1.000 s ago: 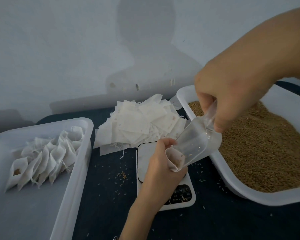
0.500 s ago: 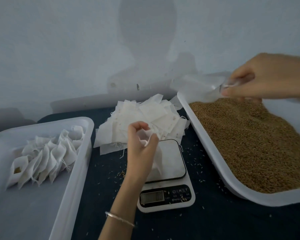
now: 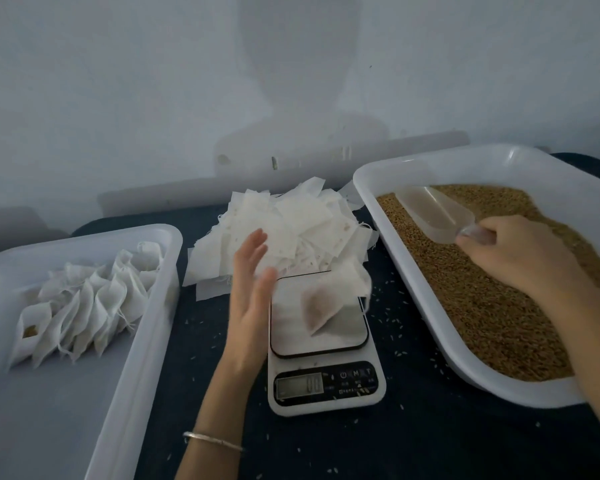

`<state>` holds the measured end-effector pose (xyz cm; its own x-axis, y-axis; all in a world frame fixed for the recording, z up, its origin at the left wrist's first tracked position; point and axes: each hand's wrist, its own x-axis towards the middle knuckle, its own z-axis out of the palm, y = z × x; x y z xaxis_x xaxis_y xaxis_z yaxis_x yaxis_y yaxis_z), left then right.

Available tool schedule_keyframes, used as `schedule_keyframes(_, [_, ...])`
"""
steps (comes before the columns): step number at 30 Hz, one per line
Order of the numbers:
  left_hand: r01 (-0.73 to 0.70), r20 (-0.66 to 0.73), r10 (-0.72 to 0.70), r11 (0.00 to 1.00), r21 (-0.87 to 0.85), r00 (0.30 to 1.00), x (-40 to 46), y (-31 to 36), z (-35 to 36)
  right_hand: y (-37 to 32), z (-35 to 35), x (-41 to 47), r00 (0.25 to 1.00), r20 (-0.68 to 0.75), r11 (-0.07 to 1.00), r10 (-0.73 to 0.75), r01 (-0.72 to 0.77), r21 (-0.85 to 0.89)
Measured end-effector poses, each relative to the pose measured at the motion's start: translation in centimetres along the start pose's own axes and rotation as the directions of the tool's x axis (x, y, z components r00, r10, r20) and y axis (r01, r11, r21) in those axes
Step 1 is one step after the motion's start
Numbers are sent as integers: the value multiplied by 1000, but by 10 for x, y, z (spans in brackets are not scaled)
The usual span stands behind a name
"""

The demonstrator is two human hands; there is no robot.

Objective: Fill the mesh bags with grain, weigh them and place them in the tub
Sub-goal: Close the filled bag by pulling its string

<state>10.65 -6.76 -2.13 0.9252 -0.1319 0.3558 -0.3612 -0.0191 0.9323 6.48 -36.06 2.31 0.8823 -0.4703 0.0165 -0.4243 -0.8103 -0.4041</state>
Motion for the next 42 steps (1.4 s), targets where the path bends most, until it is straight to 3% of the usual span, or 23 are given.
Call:
schedule_keyframes(4, [-11, -372, -32, 993, -114, 928, -2, 5, -9, 2, -2, -1, 1000, 8, 999, 25, -25, -29])
schedule_keyframes(8, [-24, -542, -35, 994, -102, 840, -8, 5, -16, 2, -1, -2, 998, 42, 991, 44, -39, -125])
schedule_keyframes(29, [-26, -565, 6, 999, -29, 825, -11, 7, -15, 2, 3, 1, 999, 53, 981, -1, 11, -195])
schedule_keyframes(32, [-58, -431, 79, 996, 62, 899, -12, 12, -8, -2, 7, -1, 995, 103, 975, -14, 37, -219])
schedule_keyframes(34, [-68, -205, 108, 979, 194, 973, -13, 16, 6, -7, 10, -2, 985, 172, 971, -32, 71, -230])
schedule_keyframes(36, [-97, 84, 71, 925, 368, 994, -13, 19, 27, -11, 11, -2, 981, 187, 968, -52, 95, -231])
schedule_keyframes(39, [-345, 429, 55, 690, 636, 902, -9, 16, 61, -19, 6, -4, 987, 113, 971, -113, 134, -198])
schedule_keyframes(42, [-500, 562, -53, 396, 771, 825, -3, 14, 84, -41, -6, -9, 974, 20, 960, -227, 227, -163])
